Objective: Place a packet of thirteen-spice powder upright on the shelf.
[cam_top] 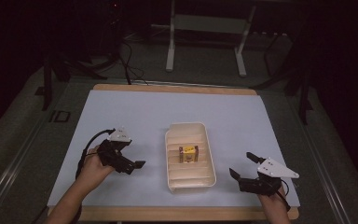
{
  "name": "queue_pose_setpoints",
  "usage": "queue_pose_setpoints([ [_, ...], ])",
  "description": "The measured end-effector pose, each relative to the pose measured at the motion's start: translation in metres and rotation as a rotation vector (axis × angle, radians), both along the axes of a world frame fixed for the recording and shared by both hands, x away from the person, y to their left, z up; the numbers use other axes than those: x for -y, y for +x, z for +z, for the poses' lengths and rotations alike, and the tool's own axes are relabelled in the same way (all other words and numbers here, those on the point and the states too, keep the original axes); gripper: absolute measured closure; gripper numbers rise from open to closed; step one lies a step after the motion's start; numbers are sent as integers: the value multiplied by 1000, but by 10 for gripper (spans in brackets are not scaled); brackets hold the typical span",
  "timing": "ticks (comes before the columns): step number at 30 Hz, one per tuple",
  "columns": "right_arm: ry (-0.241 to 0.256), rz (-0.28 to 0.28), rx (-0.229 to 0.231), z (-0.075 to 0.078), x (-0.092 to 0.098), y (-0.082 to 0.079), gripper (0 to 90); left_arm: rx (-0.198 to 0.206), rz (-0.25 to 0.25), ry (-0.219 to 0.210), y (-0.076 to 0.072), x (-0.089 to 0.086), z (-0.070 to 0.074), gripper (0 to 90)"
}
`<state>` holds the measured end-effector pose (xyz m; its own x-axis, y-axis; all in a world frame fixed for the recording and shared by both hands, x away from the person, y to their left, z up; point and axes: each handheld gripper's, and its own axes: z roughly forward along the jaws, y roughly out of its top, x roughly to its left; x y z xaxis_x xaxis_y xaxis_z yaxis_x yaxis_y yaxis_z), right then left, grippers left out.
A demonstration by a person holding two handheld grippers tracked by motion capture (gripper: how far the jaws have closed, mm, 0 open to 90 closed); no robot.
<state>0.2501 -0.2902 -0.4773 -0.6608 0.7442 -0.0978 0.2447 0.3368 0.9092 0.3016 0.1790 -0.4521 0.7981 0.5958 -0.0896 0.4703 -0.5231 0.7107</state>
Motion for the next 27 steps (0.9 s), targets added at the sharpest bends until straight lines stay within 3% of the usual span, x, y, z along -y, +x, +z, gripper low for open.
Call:
queue_pose_setpoints([
  [4,-2,-1,-1,0,0,0,141,-4,3,-15,-6,-1,-4,15],
  [8,-2,-3,-3,0,0,0,141,8,19,-4,-13,-2,-7,15],
  [10,-3,-2,0,0,0,0,141,-7,15,-24,-15,-4,-7,15],
  [27,-2,-2,4,0,0,0,141,-10,49,-25,-43,-22,-24,15],
])
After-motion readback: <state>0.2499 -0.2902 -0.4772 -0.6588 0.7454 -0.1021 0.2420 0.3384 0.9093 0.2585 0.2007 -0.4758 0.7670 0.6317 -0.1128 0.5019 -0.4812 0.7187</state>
